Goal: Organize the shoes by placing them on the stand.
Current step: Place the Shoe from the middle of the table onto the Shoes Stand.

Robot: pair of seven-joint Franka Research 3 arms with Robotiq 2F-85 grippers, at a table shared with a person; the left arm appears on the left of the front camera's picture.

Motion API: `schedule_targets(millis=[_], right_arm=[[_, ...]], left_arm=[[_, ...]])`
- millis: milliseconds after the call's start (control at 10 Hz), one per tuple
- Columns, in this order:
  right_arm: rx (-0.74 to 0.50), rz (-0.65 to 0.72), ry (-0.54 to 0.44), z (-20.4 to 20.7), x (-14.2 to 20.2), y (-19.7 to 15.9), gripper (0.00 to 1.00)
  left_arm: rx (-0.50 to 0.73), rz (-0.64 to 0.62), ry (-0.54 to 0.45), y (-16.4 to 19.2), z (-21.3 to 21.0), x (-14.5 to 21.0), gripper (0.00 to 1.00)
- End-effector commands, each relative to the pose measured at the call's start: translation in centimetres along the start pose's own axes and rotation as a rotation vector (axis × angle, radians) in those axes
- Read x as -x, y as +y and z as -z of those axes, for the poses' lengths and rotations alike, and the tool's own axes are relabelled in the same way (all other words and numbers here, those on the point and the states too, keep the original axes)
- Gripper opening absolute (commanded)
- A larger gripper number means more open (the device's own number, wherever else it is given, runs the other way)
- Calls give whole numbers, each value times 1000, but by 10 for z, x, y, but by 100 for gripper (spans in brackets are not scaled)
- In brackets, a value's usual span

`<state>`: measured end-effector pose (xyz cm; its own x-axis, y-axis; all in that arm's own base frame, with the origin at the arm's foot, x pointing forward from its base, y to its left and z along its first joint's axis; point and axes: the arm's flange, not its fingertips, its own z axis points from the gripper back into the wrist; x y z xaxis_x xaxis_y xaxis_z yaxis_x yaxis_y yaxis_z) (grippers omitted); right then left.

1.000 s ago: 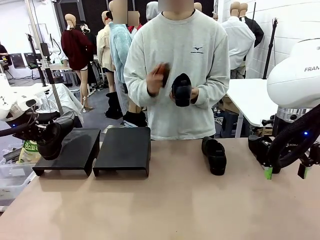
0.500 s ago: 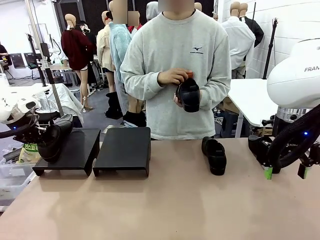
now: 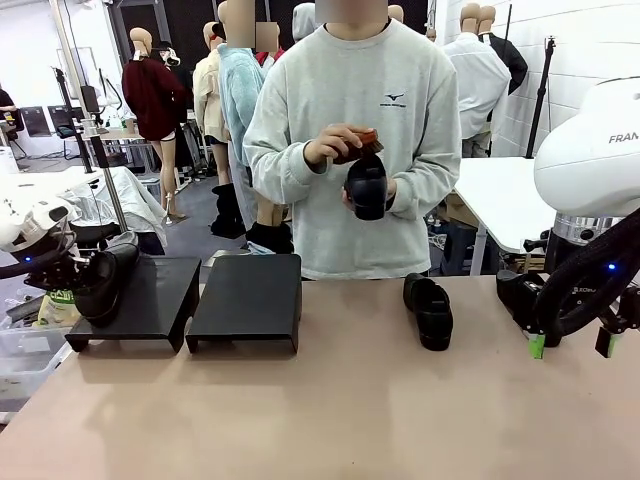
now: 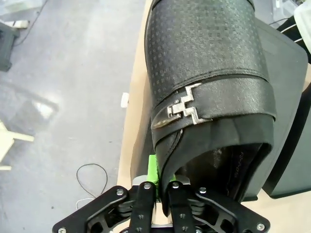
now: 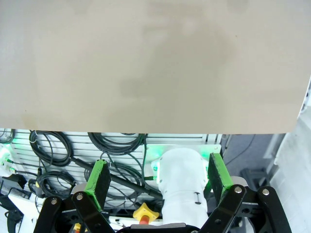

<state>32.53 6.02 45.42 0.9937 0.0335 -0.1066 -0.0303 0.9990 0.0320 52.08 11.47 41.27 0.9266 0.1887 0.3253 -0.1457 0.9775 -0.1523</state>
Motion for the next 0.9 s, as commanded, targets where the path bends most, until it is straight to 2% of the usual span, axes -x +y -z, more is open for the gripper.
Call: schedule_targets(millis=[0,300,400,800], right_arm=[[-7,-5,3,-2,-3,1,100],[-7,-5,3,-2,-3,1,100],[-7,-5,3,-2,-3,1,100],[-7,-5,3,-2,-3,1,100]], left_arm=[[1,-2,13,2,-5,-8,29],[-5,13,29,3,-6,-8,89],[0,36,48,1,-6,-8,100],[-62,73,75,-6,-27,-9,100]])
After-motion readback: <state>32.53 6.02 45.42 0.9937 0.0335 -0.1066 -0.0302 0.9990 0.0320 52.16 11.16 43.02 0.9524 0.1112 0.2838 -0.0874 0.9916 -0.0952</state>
